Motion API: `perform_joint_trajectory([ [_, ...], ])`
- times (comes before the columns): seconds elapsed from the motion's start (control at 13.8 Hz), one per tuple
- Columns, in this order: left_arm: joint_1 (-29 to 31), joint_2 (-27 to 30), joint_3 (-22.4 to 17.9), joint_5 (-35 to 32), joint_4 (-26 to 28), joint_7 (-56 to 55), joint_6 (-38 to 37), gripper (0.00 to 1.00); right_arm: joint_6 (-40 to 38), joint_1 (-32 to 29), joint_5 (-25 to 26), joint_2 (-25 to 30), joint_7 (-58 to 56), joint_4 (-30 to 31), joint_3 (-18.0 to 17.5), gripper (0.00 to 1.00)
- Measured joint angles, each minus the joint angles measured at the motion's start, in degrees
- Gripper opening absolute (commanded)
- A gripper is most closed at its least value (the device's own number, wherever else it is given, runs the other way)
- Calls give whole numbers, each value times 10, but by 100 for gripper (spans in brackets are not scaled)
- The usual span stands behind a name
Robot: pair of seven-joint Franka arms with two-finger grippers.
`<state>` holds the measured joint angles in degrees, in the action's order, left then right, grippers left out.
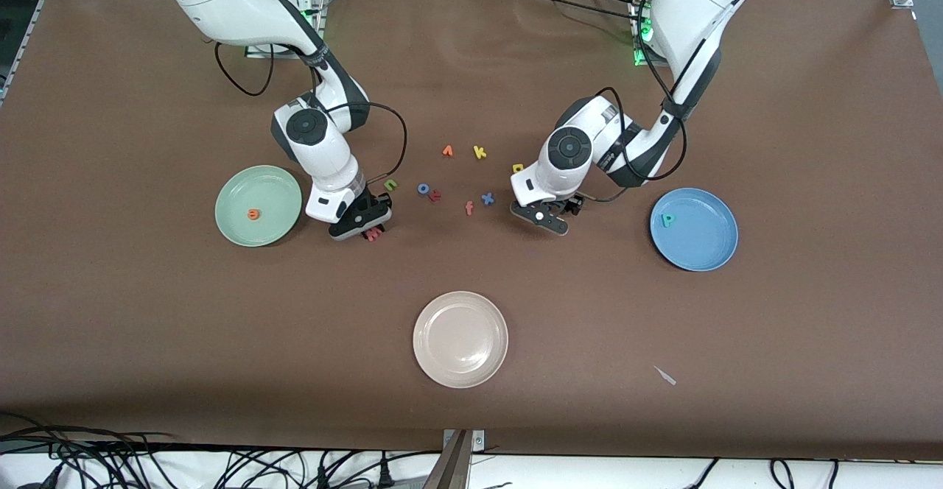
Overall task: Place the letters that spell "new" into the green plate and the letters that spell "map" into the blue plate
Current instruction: 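Grasp the pink w with the right gripper while the left gripper reaches the m, then place the w and m on green and blue plates with both grippers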
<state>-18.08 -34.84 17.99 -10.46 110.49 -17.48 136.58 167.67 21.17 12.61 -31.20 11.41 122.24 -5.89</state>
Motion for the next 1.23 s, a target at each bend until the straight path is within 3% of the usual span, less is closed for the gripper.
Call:
perform_joint_trajectory([
  [0.29,-4,-5,0,0,0,-2,0,61,-13,0,0,7,-8,-2,4,20],
  [0.79,-4,-4,-3,-1,-1,-3,0,38,-199,-3,0,95,-82,-8,58,21],
  [1.01,-3,-3,-4,-1,-2,-4,-1,21,-252,-4,0,128,-132,10,107,22],
  [1.16,-2,-1,-6,-1,-2,-4,-1,16,-253,-7,0,140,-172,36,153,24],
  [1.23,1,-2,-7,-1,-3,-4,-1,14,-251,-9,0,143,-183,49,171,29],
])
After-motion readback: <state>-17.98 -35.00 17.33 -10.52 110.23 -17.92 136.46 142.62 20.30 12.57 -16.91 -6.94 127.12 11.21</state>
